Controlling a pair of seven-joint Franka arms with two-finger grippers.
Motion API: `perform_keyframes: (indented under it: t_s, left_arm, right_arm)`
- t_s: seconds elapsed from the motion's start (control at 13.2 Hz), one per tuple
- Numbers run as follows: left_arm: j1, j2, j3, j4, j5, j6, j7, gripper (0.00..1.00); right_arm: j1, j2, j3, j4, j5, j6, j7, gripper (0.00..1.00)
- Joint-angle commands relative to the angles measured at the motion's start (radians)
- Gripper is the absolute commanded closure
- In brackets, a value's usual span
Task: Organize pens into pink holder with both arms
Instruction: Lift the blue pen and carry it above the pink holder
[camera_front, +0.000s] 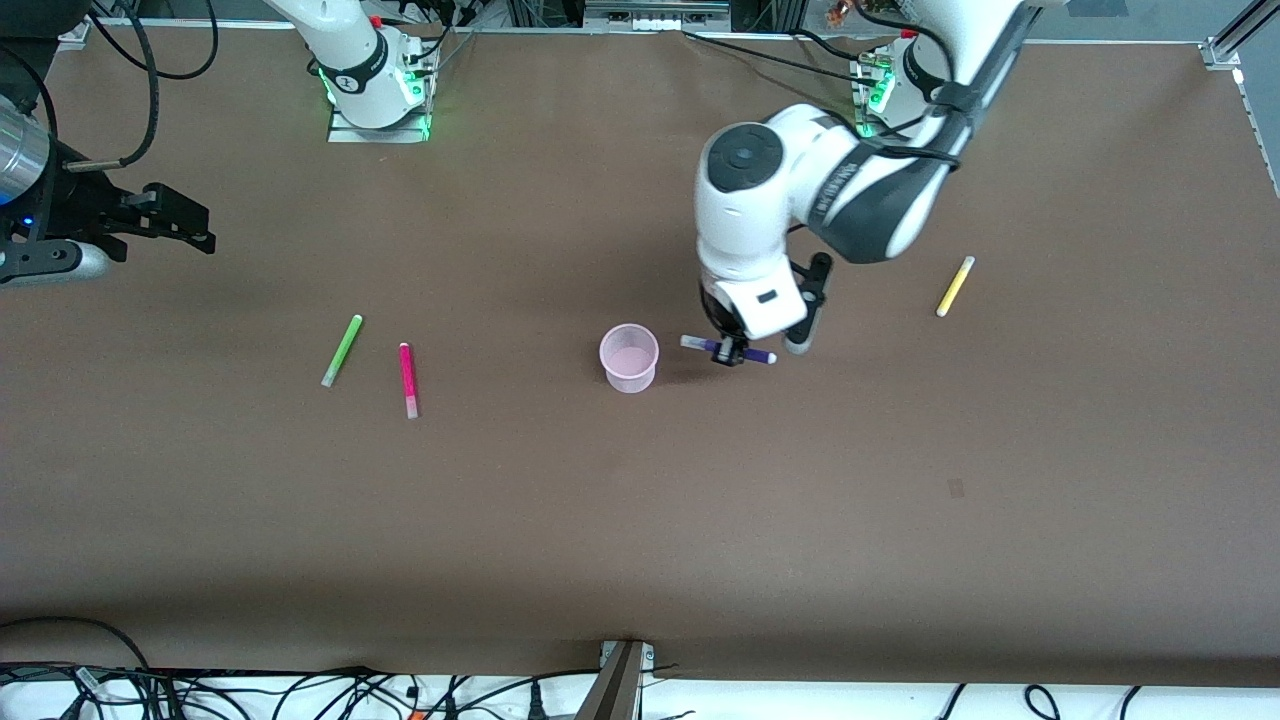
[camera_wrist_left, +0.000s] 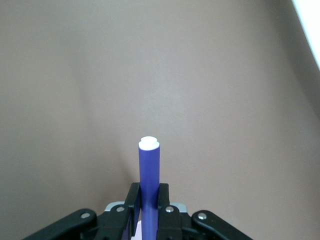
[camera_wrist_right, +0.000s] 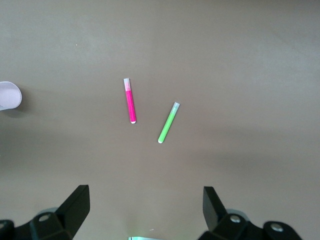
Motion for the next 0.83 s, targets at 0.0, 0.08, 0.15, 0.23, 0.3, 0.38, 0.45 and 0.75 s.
perform_keyframes:
  t_s: [0.0, 0.08, 0.15, 0.23, 0.3, 0.38, 0.45, 0.75]
  left_arm:
    - [-0.085, 0.087, 0.021, 0.1, 0.152, -0.013, -0.133, 1.0]
    - [-0.105, 0.096, 0.023, 0.1, 0.194, -0.013, -0.166, 1.0]
    - [-0.124, 0.104, 0.023, 0.1, 0.221, -0.017, -0.183, 1.0]
    - [-0.144, 0.113, 0.023, 0.1, 0.241, -0.022, -0.195, 1.0]
    - [-0.164, 0.119, 0.028, 0.1, 0.264, -0.024, -0.21, 1.0]
    - [-0.19, 0.121, 0.04, 0.1, 0.284, -0.025, -0.221, 1.0]
    - [-0.222, 0.121, 0.06, 0.1, 0.291, -0.027, -0.23, 1.0]
    - [-0.371, 0.173, 0.198, 0.121, 0.337, -0.037, -0.238, 1.0]
  right_arm:
    - [-0.008, -0.002, -0.001, 0.002, 0.015, 0.001, -0.007, 0.0]
    - [-0.009, -0.002, -0.001, 0.0, 0.015, -0.001, -0.007, 0.0]
    - [-0.011, -0.002, -0.001, 0.0, 0.015, -0.003, -0.007, 0.0]
    - [-0.011, -0.002, -0.001, -0.001, 0.015, -0.003, -0.007, 0.0]
    - [-0.011, -0.002, -0.001, -0.001, 0.015, -0.004, -0.007, 0.0]
    - [-0.011, -0.002, -0.001, -0.001, 0.015, -0.006, -0.007, 0.0]
    - [-0.011, -0.002, -0.001, -0.001, 0.015, -0.007, -0.007, 0.0]
    - [-0.011, -0.002, -0.001, -0.003, 0.015, -0.012, -0.007, 0.0]
